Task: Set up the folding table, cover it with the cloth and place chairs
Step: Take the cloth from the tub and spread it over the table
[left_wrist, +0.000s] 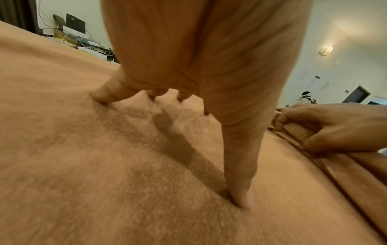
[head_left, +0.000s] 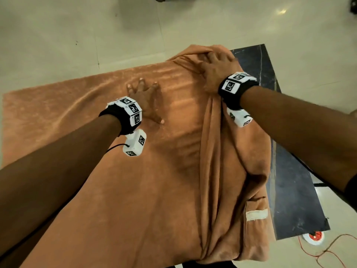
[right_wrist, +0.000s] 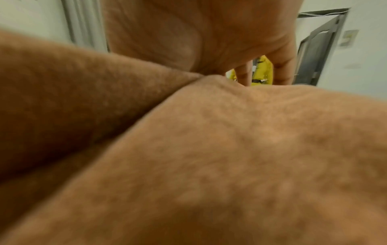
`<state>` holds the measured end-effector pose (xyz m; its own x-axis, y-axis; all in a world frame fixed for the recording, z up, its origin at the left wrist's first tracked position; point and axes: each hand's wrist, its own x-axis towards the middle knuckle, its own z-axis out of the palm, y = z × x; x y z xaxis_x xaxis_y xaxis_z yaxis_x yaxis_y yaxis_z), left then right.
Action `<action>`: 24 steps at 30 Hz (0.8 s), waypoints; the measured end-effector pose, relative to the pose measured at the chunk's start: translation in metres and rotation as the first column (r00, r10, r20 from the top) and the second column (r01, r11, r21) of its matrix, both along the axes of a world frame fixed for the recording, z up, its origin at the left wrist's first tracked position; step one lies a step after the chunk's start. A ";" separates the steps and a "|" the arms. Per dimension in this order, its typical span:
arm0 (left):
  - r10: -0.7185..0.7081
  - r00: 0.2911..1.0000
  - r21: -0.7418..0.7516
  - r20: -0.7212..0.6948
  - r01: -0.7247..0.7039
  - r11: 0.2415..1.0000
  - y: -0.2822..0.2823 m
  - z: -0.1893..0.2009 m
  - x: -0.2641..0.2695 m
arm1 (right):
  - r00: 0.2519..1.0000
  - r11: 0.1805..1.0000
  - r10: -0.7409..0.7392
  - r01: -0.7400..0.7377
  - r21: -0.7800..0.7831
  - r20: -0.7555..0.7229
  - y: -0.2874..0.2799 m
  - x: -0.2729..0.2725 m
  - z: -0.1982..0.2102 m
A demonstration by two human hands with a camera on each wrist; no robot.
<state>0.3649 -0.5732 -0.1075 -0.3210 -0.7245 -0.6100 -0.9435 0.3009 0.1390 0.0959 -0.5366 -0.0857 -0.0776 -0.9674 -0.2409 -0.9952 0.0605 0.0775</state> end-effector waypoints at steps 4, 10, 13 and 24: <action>-0.019 1.000 0.014 0.015 0.019 1.000 -0.002 0.002 0.001 | 0.930 0.930 -0.365 0.363 0.055 0.034 0.008 -0.076 -0.002; -0.041 0.997 0.003 0.066 0.041 0.999 -0.005 -0.004 -0.001 | 0.877 0.906 -0.411 0.423 0.003 0.250 0.053 -0.100 0.014; -0.026 0.997 0.004 0.077 0.026 1.000 -0.002 -0.001 -0.003 | 0.943 0.961 -0.277 0.272 0.051 0.187 0.083 -0.075 0.021; -0.364 0.929 -0.072 -0.071 0.359 0.931 0.204 0.018 -0.046 | 0.975 0.968 0.008 -0.063 0.244 0.221 0.248 0.079 0.024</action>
<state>0.3192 -0.3688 -0.0895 -0.6143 -0.5826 -0.5322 -0.7556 0.6287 0.1838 0.1749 -0.2885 -0.0618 0.0358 -0.8764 -0.4802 -0.9908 0.0316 -0.1315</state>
